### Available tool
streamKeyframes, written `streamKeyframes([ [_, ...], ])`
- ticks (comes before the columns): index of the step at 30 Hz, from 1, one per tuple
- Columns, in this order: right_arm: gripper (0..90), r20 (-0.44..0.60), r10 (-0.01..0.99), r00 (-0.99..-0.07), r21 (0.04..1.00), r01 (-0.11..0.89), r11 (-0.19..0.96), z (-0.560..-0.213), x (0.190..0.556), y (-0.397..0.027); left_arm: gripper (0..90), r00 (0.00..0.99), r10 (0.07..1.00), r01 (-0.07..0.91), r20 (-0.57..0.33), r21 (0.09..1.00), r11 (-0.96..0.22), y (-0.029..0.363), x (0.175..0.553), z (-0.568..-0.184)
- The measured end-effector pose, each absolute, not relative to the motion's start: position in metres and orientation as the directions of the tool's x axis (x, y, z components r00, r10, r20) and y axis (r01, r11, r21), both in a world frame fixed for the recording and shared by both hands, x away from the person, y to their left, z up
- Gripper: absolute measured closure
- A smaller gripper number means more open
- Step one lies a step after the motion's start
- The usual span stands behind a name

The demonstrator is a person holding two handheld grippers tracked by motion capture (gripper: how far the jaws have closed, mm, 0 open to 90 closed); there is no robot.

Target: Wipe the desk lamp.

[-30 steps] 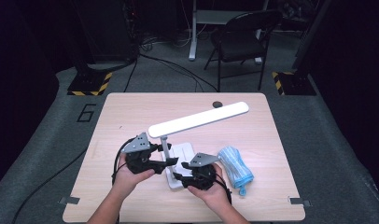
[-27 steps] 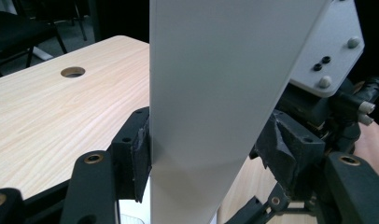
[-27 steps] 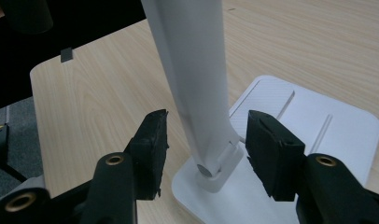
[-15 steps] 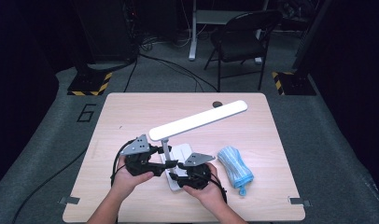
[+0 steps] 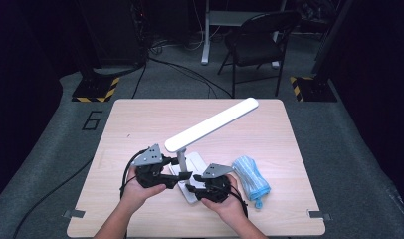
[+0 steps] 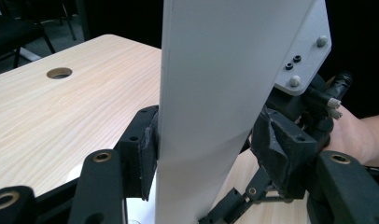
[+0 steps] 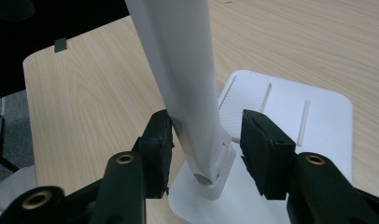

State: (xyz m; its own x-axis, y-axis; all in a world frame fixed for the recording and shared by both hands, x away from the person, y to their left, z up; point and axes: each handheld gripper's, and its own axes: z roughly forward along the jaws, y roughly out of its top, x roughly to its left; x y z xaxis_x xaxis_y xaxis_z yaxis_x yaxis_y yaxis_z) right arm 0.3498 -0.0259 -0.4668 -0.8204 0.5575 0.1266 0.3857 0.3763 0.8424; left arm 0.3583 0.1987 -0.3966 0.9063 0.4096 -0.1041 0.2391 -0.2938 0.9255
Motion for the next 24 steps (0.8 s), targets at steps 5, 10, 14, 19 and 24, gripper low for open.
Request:
streamKeyframes([
  [5, 56.6, 0.127, 0.564, -0.816, 0.838, 0.392, 0.379, -0.466, 0.35, -0.037, 44.9, 0.911, 0.4, 0.236, -0.102, 0.925, -0.299, 0.193, 0.358, -0.396],
  [10, 61.4, 0.137, 0.569, -0.811, 0.839, 0.401, 0.368, -0.467, 0.352, -0.048, 49.8, 0.918, 0.382, 0.229, -0.102, 0.925, -0.303, 0.188, 0.359, -0.397],
  [14, 63.1, 0.148, 0.592, -0.792, 0.828, 0.427, 0.364, -0.469, 0.353, -0.057, 56.3, 0.917, 0.389, 0.216, -0.084, 0.926, -0.309, 0.182, 0.359, -0.396],
  [19, 63.9, 0.155, 0.605, -0.781, 0.83, 0.435, 0.348, -0.47, 0.355, -0.063, 62.1, 0.917, 0.391, 0.213, -0.076, 0.924, -0.318, 0.178, 0.36, -0.395],
  [24, 64.2, 0.149, 0.62, -0.77, 0.83, 0.439, 0.345, -0.47, 0.359, -0.068, 66.5, 0.914, 0.398, 0.213, -0.073, 0.923, -0.32, 0.177, 0.36, -0.396],
])
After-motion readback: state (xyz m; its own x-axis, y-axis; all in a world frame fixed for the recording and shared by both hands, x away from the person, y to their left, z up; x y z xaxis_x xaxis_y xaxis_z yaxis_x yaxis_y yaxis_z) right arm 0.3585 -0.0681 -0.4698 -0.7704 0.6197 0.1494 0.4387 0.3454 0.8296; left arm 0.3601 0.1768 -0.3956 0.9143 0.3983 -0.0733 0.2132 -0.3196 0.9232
